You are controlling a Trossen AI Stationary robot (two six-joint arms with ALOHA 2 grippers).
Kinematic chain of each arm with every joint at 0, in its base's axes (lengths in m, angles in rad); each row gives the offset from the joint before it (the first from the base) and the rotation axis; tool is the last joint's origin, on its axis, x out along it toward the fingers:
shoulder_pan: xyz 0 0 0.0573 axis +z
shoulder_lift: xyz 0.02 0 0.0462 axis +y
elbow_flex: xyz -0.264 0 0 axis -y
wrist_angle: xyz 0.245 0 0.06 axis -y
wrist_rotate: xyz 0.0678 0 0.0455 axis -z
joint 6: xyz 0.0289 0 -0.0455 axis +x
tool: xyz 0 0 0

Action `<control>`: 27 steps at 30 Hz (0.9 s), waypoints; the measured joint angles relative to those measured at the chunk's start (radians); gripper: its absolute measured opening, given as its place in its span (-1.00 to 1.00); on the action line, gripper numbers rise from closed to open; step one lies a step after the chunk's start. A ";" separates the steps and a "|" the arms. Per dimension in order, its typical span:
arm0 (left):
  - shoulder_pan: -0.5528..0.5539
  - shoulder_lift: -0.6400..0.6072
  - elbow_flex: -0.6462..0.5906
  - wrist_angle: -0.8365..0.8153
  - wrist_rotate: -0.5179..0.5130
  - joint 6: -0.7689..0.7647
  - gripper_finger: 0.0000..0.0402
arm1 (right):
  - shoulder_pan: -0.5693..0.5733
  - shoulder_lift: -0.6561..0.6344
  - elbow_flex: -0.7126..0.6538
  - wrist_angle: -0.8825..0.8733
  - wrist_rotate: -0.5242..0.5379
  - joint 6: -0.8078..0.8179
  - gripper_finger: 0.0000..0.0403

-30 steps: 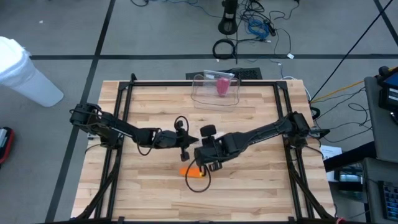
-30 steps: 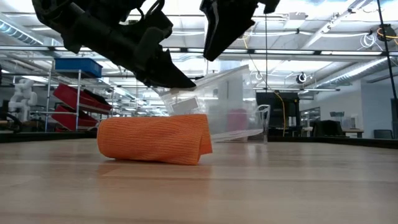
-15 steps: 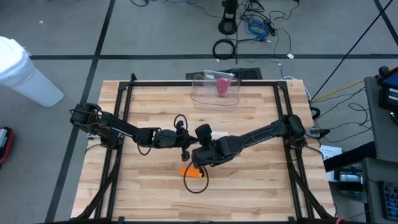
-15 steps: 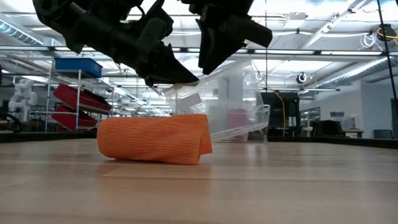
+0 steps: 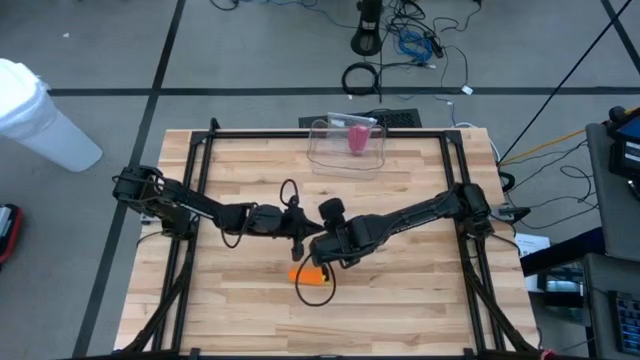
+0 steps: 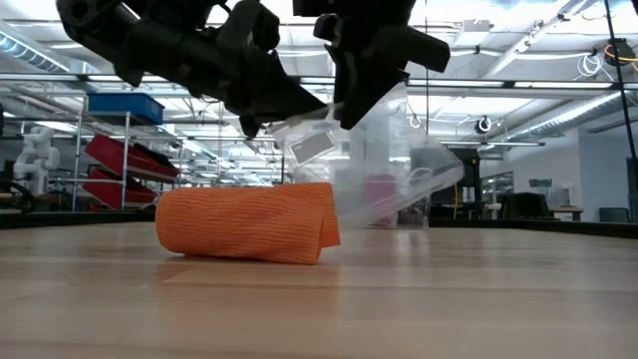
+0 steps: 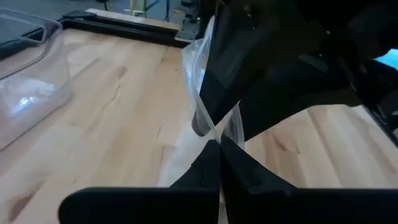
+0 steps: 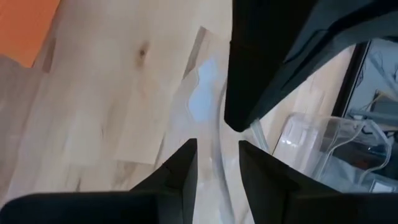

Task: Roll bandage
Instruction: Put the orange bandage into the zip bag

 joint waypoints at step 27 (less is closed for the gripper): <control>-0.025 -0.001 -0.067 0.110 -0.402 0.138 -1.00 | -0.010 0.003 -0.075 0.047 -0.226 0.161 -1.00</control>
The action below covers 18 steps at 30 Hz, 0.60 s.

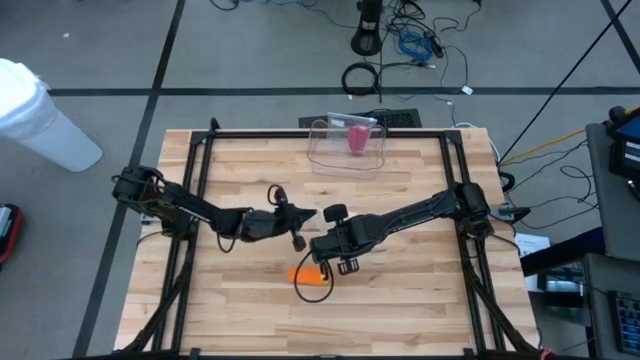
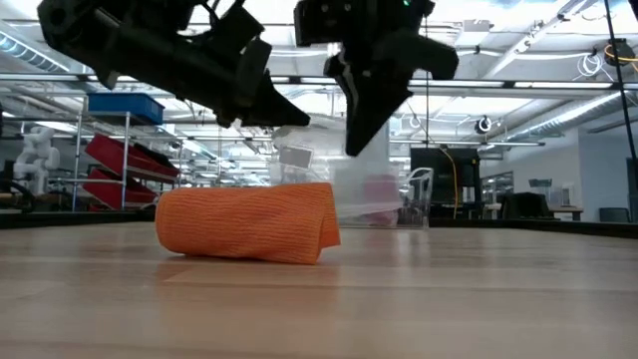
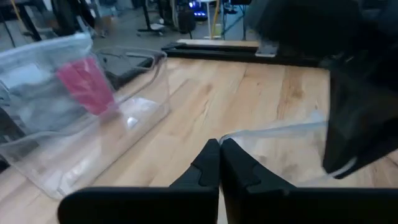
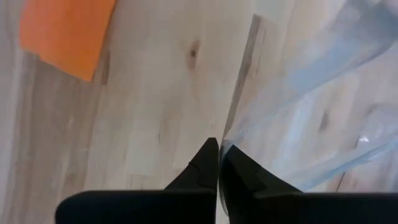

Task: Roll bandage
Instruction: Put the orange bandage into the zip bag

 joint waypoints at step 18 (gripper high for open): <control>-0.041 -0.005 0.019 -0.054 -0.086 0.021 -1.00 | 0.005 -0.003 -0.044 0.069 0.023 0.015 -0.96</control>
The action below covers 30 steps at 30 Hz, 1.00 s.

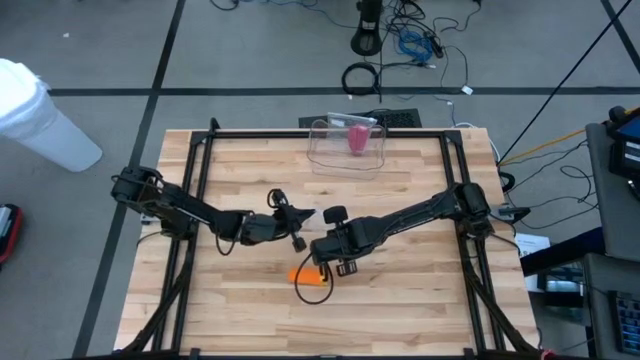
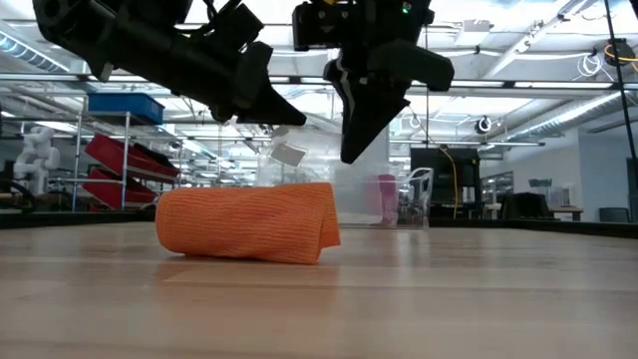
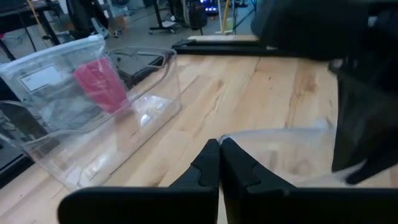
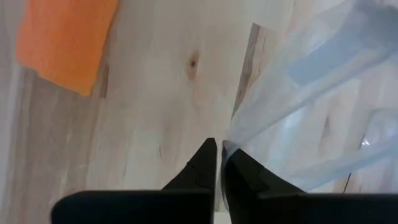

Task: Roll bandage
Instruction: Put the orange bandage into the zip bag

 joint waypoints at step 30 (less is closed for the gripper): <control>-0.140 0.003 0.042 -0.142 -0.349 0.217 -1.00 | 0.051 -0.052 0.055 0.115 0.107 0.205 0.35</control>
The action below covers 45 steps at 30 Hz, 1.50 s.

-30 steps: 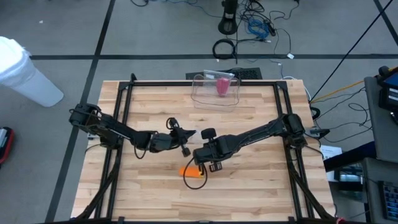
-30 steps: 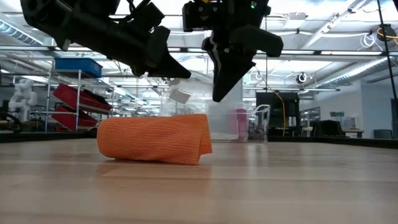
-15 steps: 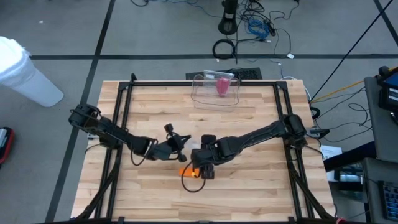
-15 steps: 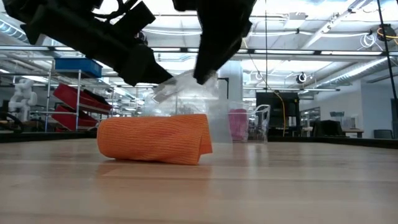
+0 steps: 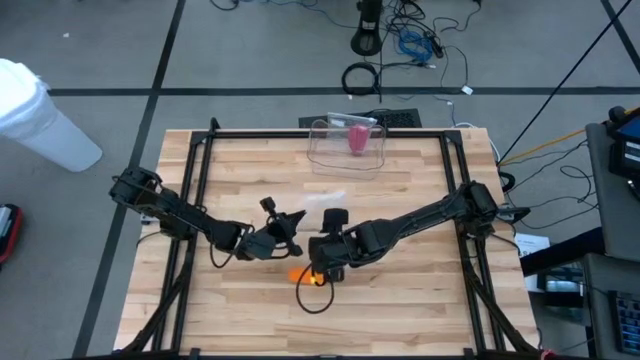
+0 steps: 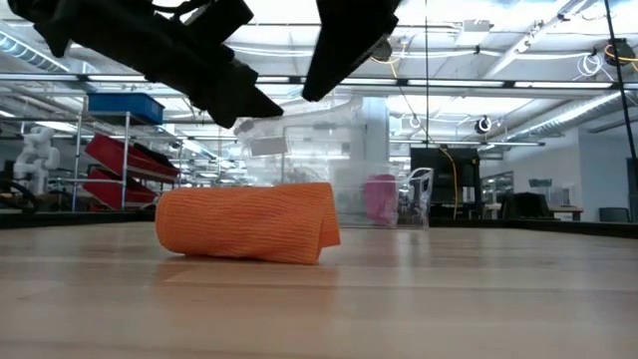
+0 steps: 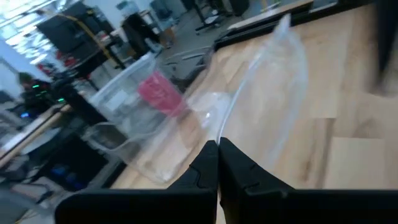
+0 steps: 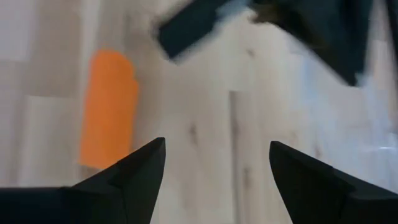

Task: Roll bandage
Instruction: Put the orange bandage into the zip bag

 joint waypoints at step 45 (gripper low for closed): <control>0.088 0.033 -0.006 -0.412 0.303 -0.395 -1.00 | 0.018 0.132 -0.344 0.714 -0.360 0.326 -0.37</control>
